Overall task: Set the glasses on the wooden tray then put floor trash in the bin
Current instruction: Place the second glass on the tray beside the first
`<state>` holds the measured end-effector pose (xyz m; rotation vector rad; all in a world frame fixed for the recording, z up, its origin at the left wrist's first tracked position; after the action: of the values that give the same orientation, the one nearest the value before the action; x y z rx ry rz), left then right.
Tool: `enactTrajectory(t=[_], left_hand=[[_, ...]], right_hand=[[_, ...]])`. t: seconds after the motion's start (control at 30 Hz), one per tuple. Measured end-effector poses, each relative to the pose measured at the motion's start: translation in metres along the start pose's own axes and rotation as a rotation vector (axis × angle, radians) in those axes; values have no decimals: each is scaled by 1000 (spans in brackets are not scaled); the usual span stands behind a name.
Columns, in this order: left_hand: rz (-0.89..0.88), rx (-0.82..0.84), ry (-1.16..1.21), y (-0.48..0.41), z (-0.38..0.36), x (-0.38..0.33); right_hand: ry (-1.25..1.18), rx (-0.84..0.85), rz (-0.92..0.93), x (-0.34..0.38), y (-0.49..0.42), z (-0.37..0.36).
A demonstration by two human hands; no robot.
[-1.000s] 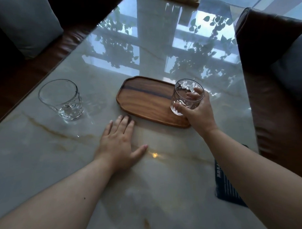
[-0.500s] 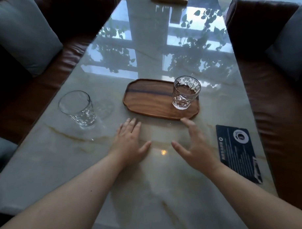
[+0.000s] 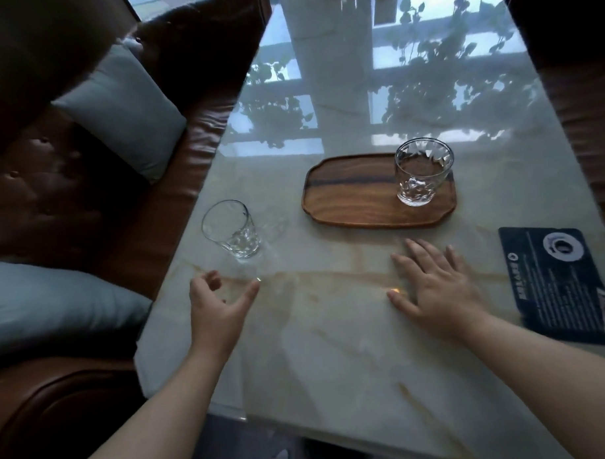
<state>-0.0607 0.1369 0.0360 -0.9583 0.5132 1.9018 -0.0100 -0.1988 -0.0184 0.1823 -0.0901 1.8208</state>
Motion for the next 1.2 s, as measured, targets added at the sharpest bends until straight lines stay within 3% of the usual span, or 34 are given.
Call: enactTrajectory(t=[0.4,0.63,0.9,1.2], left_hand=[[-11,-139,172,-73,-28,-11],[-35,-124,125,-83,-33,-9],[-259,125,244,-57,-63,-79],[-313,192,209,-87,-121,-127]], right_hand=[[-16,22,-2,2,0,4],[-47,6,12,1,0,5],[-58,13,0,2,0,4],[-79,9,3,2,0,7]])
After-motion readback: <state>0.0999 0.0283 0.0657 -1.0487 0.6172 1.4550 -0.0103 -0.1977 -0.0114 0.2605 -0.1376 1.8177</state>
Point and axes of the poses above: each hand's wrist, its own y-axis away from the middle knuckle, its own z-axis out of the back of the hand, x = y × z, the point moved 1 cm from there along -y, towards the middle knuckle, and after that the axes turned 3 degrees about -z, right-handed, at the moved point
